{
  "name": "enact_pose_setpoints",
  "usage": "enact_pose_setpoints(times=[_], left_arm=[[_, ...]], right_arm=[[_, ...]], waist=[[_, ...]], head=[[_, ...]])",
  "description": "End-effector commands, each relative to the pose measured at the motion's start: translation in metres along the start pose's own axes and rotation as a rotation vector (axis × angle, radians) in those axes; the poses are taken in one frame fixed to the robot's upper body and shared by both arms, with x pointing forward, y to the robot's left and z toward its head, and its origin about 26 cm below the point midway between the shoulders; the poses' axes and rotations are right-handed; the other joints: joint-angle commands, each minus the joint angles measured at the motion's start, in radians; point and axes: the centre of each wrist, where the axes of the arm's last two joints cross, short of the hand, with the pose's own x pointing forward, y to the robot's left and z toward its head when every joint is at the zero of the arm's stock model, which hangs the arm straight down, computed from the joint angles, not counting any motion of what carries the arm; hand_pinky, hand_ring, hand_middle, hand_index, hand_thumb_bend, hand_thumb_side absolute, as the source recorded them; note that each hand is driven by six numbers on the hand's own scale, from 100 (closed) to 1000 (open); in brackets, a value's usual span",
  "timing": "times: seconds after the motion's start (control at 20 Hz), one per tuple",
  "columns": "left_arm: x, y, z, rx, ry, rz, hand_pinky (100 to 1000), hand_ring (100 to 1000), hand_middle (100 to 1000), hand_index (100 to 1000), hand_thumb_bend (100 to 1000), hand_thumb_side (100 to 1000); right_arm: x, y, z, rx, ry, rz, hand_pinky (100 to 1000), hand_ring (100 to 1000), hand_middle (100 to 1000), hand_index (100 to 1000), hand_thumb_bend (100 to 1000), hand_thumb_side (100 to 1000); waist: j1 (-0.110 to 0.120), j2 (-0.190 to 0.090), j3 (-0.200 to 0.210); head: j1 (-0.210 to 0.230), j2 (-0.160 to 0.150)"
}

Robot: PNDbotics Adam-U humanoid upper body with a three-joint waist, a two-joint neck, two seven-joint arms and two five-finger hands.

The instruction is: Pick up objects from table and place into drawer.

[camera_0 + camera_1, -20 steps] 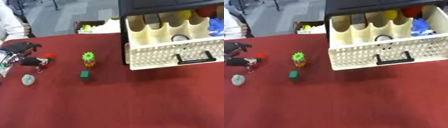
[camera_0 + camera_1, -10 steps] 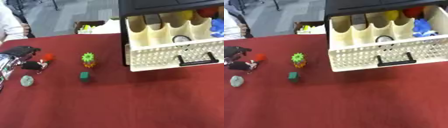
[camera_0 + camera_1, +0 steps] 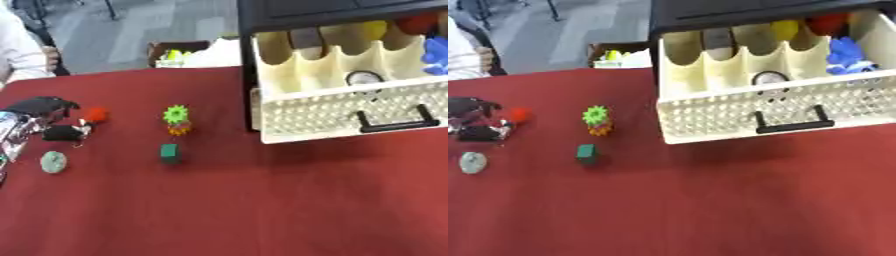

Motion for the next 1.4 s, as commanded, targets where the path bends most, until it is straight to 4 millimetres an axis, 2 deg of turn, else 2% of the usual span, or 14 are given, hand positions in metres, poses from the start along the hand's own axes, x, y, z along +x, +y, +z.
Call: enact_pose_setpoints(times=[0.05,0.3,0.55,0.75,1.0,1.2,1.4], left_arm=[[-0.01,0.015,0.003,0.017,0.016,0.027,841,855,751,952,178,903],[-0.01,0.013,0.001,-0.022,-0.003,0.081,837,854,757,952,162,927],[-0.011,0.013,0.001,-0.046,-0.011,0.103,847,864,787,979,205,957],[-0.011,0.014,0.001,-0.044,-0.001,0.101,847,864,788,982,206,966],[-0.014,0.016,0.001,-0.031,0.023,0.094,853,869,798,994,200,942],[-0.013,0.026,0.002,-0.001,0.03,0.064,857,872,802,999,184,928],[-0.015,0.031,0.003,0.016,0.047,0.066,855,870,798,996,153,908]], right_arm=[[0.004,0.0,-0.007,0.018,-0.033,0.007,657,733,674,841,100,1000],[0.004,0.0,-0.007,0.016,-0.037,0.006,656,732,673,841,100,1000],[0.003,0.001,-0.007,0.015,-0.039,0.005,656,731,671,840,100,1000],[0.003,0.002,-0.007,0.018,-0.039,0.003,655,731,670,840,100,1000],[0.003,0.002,-0.006,0.02,-0.042,0.003,654,730,668,839,100,1000],[0.003,0.002,-0.003,0.023,-0.035,0.008,651,729,667,839,100,1000],[0.002,0.003,-0.003,0.028,-0.035,0.007,651,729,666,839,100,1000]], waist=[[-0.004,-0.017,-0.001],[-0.005,-0.011,-0.009],[-0.006,-0.005,-0.016],[-0.007,0.0,-0.019],[-0.01,0.003,-0.019],[-0.013,-0.001,-0.007],[-0.014,-0.001,-0.005]], head=[[0.005,-0.013],[0.008,-0.018],[0.013,-0.027],[0.017,-0.031],[0.017,-0.032],[0.013,-0.021],[0.013,-0.024]])
